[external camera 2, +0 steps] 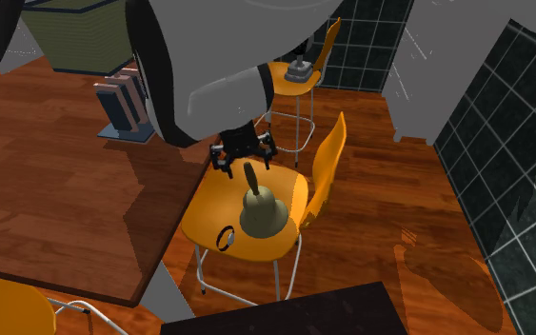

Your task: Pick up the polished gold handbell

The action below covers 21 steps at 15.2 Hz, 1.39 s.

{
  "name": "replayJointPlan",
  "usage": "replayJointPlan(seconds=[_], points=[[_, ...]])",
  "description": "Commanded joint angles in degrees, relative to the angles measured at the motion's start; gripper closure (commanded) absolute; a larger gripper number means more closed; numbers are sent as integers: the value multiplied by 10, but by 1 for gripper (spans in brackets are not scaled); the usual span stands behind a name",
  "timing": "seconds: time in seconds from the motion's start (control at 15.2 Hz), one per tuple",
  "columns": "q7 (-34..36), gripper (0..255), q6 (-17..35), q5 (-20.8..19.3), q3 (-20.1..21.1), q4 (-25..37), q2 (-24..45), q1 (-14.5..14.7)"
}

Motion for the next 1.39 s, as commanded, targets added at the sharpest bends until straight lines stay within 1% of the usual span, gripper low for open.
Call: replayJointPlan(seconds=[0.0,0.59,1.32], points=[[1,255,3,-1,0,-1,1,0],[1,255,3,-1,0,-1,2,0],[-25,255,-77,25,2,28,-53,1]])
